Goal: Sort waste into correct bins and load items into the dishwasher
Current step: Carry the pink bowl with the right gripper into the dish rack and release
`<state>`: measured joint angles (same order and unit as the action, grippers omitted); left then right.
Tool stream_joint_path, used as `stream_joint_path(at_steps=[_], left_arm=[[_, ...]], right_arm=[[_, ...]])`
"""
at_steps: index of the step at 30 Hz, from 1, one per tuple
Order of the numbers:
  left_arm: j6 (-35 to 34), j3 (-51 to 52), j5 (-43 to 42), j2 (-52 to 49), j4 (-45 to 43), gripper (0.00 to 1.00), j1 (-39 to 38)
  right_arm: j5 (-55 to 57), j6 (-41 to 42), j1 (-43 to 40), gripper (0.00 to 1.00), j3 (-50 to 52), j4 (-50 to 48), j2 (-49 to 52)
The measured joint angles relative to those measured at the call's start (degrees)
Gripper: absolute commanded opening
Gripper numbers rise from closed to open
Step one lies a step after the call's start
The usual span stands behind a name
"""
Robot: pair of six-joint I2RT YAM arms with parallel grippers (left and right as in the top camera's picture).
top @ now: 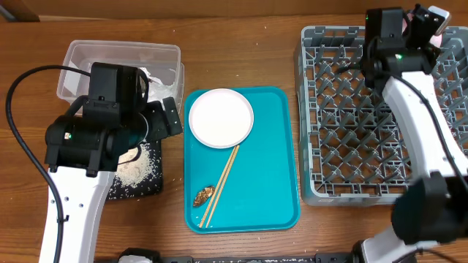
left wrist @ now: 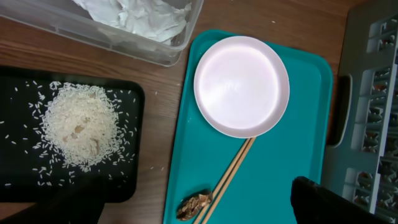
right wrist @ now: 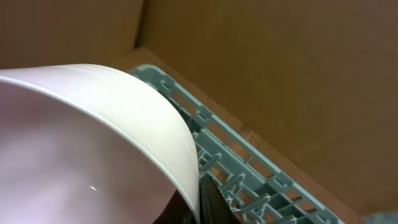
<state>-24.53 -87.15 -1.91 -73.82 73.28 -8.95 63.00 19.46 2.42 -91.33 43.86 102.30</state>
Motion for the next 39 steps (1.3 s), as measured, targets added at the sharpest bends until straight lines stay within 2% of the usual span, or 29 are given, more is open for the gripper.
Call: stream_joint_path(at_steps=[11, 22, 29, 36, 39], left_arm=[[0.0, 0.0, 0.0, -2.0, 0.0, 0.95, 0.0], [0.0, 0.0, 0.0, -2.9, 0.0, 0.96, 0.0], [0.0, 0.0, 0.0, -2.9, 0.0, 0.95, 0.0], [0.0, 0.0, 0.0, -3.0, 0.0, 0.96, 0.0], [0.0, 0.0, 0.0, -3.0, 0.0, 0.96, 0.0]], right_arm=[[2.8, -0.1, -1.3, 0.04, 0.0, -4.0, 14.3], [3.7, 4.0, 2.5, 0.04, 0.0, 2.3, 15.3], [0.1, 7.6, 4.9, 0.04, -0.2, 7.0, 15.3], [-8.3, 10.9, 6.5, 0.15, 0.0, 16.9, 15.4], [-12.3, 14.0, 7.5, 0.27, 0.0, 21.6, 15.4]])
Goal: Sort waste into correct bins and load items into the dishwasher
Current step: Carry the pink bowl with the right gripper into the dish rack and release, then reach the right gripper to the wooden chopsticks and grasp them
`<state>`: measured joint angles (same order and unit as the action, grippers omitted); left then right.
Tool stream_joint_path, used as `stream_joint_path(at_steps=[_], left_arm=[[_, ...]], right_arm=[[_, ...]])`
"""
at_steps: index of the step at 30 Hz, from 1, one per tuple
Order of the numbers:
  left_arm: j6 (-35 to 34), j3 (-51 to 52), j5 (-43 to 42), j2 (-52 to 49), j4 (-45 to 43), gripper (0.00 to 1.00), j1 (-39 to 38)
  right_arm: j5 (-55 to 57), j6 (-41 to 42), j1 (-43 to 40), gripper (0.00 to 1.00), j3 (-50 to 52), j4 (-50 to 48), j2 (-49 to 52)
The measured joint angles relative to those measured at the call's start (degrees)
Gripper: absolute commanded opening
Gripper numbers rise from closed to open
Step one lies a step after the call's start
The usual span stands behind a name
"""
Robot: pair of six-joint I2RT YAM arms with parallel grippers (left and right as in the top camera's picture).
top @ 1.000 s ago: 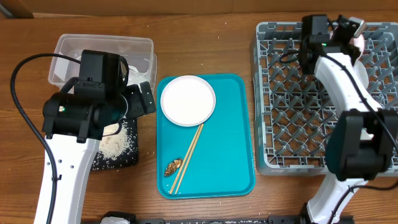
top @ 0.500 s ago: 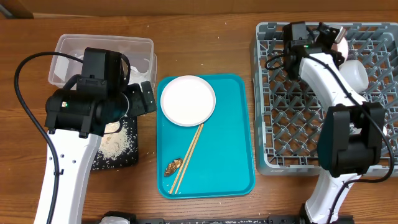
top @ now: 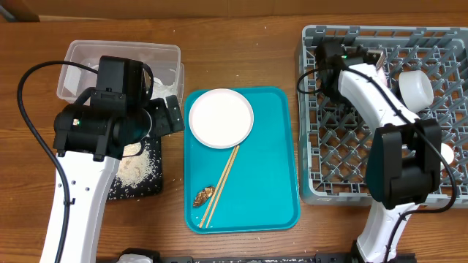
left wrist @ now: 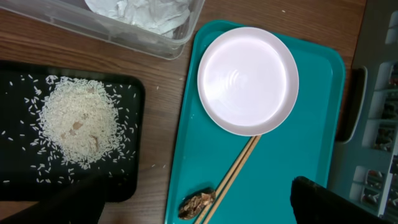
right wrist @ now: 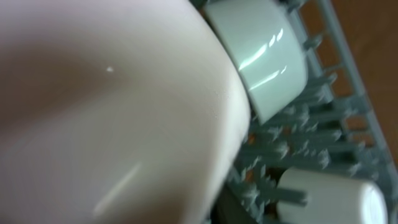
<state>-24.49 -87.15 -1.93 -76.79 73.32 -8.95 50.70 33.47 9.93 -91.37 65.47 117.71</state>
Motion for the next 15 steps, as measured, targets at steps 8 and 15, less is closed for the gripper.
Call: stream_joint_path(at_steps=[8, 15], left_arm=[[0.5, 0.0, 0.0, 0.0, 0.3, 0.96, 0.0], [1.6, 0.0, 0.1, 0.0, 1.6, 0.97, 0.0]], right_arm=[[-11.7, 2.8, 1.0, 0.34, 0.0, 4.2, -4.8], [-32.6, -4.2, 1.4, 0.45, 0.0, 4.9, -20.7]])
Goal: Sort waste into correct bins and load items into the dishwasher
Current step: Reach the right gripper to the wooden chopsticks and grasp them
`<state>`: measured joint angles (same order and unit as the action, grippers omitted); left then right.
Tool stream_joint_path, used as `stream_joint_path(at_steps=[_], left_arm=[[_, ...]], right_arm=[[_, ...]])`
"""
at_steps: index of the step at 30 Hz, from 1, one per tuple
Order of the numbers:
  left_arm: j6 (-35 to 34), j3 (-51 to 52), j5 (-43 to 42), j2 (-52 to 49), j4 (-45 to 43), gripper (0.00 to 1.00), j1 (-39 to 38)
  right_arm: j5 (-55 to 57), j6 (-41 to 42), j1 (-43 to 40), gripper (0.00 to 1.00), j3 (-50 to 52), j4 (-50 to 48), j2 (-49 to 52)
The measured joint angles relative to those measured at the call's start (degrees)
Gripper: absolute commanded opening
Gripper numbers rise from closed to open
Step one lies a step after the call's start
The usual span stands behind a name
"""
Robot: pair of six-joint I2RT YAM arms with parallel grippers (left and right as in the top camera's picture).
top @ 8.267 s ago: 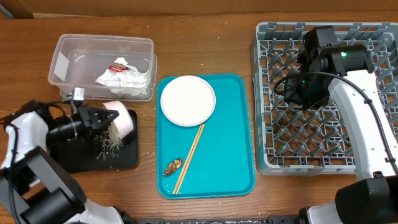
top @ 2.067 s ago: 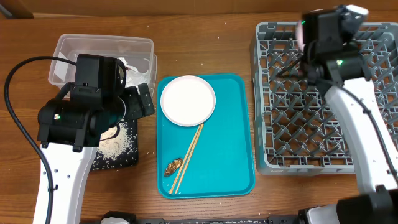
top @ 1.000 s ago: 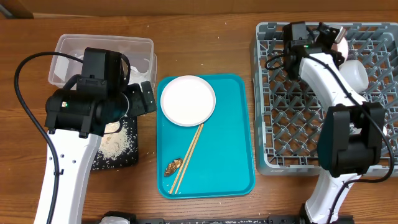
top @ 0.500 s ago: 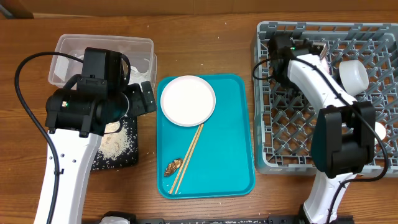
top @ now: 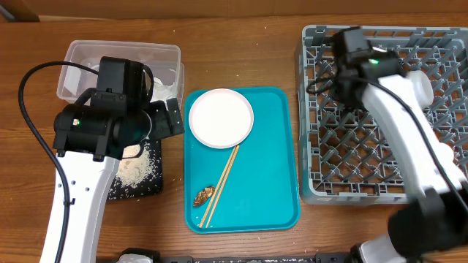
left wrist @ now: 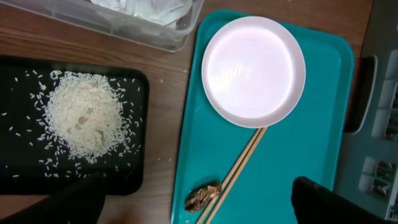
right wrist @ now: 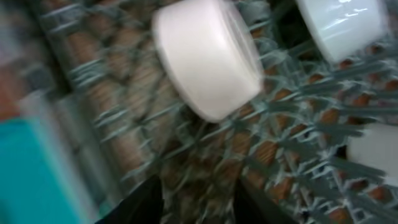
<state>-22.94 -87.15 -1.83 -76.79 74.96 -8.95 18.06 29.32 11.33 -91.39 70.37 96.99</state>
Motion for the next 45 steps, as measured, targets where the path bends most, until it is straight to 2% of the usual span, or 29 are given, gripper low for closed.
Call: stream_joint_path(at_steps=[2, 6, 13, 20, 30, 37, 45], left_arm=[[0.4, 0.0, 0.3, 0.0, 0.3, 0.97, 0.0], [0.6, 0.0, 1.4, 0.0, 0.4, 0.98, 0.0], [-2.1, 0.0, 4.3, 0.0, 2.0, 0.98, 2.2], [-3.3, 0.0, 5.1, 0.0, 3.0, 0.99, 7.8], [-3.7, 0.0, 5.2, 0.0, 3.1, 0.99, 8.3], [-3.7, 0.0, 5.1, 0.0, 3.1, 0.99, 8.3], [-3.7, 0.0, 5.1, 0.0, 3.1, 0.99, 8.3]], right_arm=[[-8.5, -1.4, 1.0, 0.5, -0.1, 0.9, -2.5], [-22.2, -2.9, 5.3, 0.51, 0.1, 1.5, -2.8], [-31.2, -1.0, 17.4, 0.51, 5.2, -1.2, -1.9], [-33.0, 5.9, 26.7, 0.51, 11.9, -8.1, 2.2], [-30.5, 14.9, 35.6, 0.51, 14.2, -20.0, 13.0], [-25.1, 20.7, 37.3, 0.5, 14.2, -20.8, 18.0], [-23.0, 22.7, 37.4, 0.49, 13.2, -18.5, 18.8]])
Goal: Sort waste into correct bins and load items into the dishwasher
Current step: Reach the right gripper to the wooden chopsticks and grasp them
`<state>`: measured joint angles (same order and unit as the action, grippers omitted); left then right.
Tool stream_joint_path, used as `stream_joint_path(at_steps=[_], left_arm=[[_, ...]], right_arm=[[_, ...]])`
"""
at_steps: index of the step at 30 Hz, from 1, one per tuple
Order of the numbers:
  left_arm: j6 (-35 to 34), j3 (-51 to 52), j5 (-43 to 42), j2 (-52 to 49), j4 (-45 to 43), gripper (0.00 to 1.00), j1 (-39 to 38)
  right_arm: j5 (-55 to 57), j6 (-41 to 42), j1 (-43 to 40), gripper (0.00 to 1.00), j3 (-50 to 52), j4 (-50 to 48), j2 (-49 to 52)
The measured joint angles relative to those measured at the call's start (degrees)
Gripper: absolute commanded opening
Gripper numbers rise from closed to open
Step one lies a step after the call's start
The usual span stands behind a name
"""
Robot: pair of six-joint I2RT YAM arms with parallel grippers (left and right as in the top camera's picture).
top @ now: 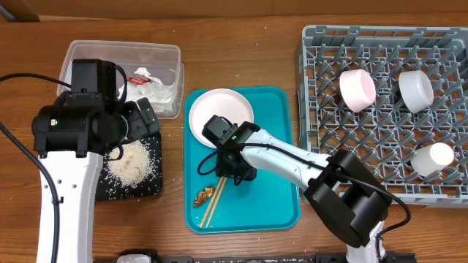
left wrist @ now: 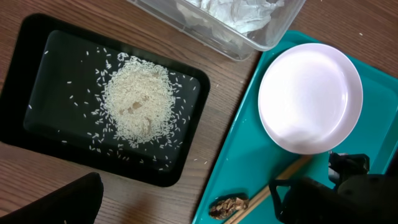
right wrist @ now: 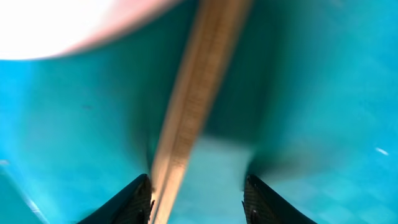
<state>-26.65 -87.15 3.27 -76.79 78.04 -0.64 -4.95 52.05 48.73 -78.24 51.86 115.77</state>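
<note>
My right gripper [top: 235, 172] is down on the teal tray [top: 272, 191], open, its fingers [right wrist: 138, 198] either side of the wooden chopsticks [right wrist: 200, 93], which lie close to the left finger. The chopsticks [top: 211, 206] lie slanting below the white plate [top: 223, 111], with a brown food scrap [top: 203, 195] beside them. The left gripper [top: 144, 120] hangs open and empty over the black tray of rice [left wrist: 137, 106]. In the dish rack [top: 365, 164] lie a pink bowl [top: 357, 90], a white bowl [top: 415, 89] and a white cup [top: 431, 157].
A clear bin [top: 121, 50] holding crumpled tissue [top: 164, 91] stands at the back left. The black tray [left wrist: 50, 93] sits in front of it, left of the teal tray. The right arm stretches from the front edge across the teal tray.
My right gripper was over the rack beside the freed pink bowl; it is now low on the teal tray, open around the chopsticks. The left arm has shifted left, over the rice tray.
The right gripper first held the pink bowl by the rack's far right corner. Then it had the bowl at the rack's back left. After that the bowl lay in the rack, free of the gripper. Now the gripper straddles the chopsticks.
</note>
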Motion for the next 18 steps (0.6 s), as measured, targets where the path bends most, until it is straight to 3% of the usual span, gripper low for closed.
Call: stream_joint_path(at_steps=[7, 12, 18], left_arm=[[0.0, 0.0, 0.0, 0.0, 0.0, 0.99, 0.0], [0.0, 0.0, 0.0, 0.0, 0.0, 1.0, 0.0], [0.0, 0.0, 0.0, 0.0, 0.0, 0.99, 0.0]], right_arm=[[3.5, 2.0, -0.9, 0.49, -0.1, 6.4, 0.3], [3.9, 2.4, -2.9, 0.38, -0.1, 7.9, 0.3], [4.0, 2.8, -4.5, 0.38, -0.1, 8.1, 0.3]])
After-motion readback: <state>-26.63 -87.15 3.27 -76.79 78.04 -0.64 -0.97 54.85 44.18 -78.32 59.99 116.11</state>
